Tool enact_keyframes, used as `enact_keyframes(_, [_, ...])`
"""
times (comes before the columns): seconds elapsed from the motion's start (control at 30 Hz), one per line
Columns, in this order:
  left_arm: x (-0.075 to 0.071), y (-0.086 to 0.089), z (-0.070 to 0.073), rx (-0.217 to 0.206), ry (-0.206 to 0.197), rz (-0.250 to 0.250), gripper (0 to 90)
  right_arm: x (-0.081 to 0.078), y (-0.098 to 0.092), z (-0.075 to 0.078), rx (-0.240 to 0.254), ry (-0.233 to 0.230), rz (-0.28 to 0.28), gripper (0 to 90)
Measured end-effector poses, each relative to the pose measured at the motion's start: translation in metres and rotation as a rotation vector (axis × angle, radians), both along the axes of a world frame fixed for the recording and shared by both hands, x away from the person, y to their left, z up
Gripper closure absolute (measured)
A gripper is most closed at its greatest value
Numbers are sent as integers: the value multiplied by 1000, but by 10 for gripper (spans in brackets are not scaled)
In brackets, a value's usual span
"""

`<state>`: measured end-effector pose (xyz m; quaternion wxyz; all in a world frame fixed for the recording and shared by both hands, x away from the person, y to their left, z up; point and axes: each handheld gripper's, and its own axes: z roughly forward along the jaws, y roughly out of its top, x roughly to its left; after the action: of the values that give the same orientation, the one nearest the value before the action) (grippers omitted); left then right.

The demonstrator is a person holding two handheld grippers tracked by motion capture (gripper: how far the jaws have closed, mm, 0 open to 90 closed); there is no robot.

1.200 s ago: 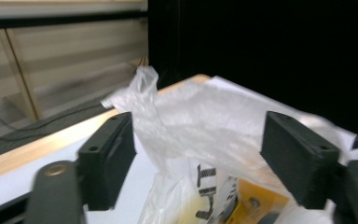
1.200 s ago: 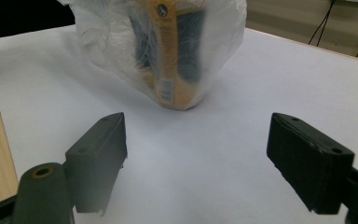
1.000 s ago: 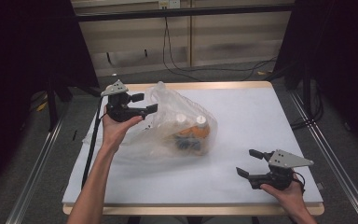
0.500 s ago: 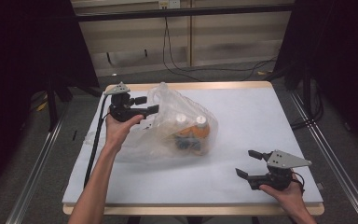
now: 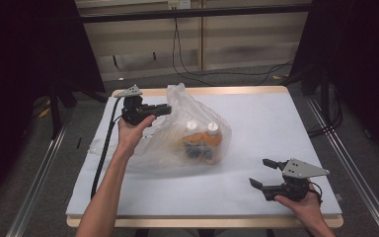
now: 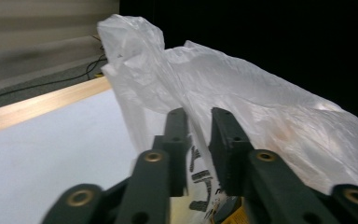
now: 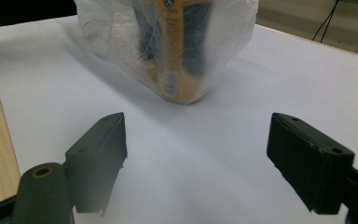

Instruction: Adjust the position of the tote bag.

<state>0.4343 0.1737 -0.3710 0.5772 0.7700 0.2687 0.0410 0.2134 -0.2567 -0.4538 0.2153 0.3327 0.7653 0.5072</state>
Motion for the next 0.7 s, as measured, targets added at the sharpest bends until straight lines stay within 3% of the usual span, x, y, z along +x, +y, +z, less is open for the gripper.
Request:
enact_keyframes(0.13, [-5,1,7,6,-27,-6,900,0,2,0,-31,-8,-1,192])
enact_keyframes(0.37, [-9,6,16,2,-54,-16,900,1,2,0,-14,2,2,192])
enact_keyframes(0.7, [-16,-2,31,4,-105,-31,900,2,1,2,4,0,-7,193])
